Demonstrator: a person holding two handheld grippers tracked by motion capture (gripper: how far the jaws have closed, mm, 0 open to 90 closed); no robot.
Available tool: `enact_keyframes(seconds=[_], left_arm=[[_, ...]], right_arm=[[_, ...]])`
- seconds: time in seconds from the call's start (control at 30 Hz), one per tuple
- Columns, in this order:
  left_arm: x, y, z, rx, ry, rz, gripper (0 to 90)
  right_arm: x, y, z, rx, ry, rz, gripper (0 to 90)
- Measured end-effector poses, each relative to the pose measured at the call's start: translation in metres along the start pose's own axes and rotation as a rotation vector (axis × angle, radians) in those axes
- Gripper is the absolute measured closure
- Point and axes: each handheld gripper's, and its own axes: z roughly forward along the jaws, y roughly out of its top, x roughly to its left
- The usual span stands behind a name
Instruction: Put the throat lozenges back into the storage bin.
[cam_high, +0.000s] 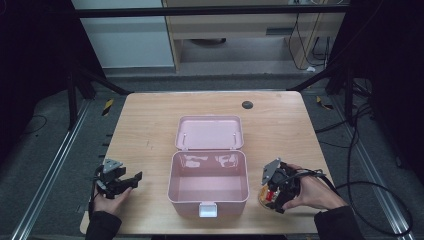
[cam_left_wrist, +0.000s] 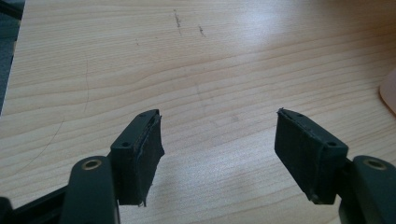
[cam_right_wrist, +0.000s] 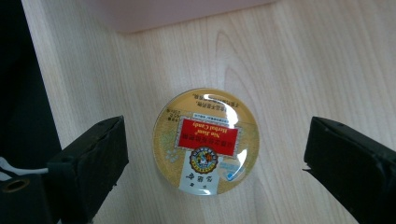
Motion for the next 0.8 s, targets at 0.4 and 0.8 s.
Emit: enact_keyframes(seconds=[0.4,0.8], left_arm=[[0.0,0.0,0.001,0.0,-0.001,0.0,31.2],[0.0,0.0,0.001,0.001,0.0,0.003,31.3]], right_arm=[[0.0,-0.001,0.011,0.032,0.035,-0.037,7.1],[-0.004,-0.007,0.025,0.064,0.066,-0.052,7.6]])
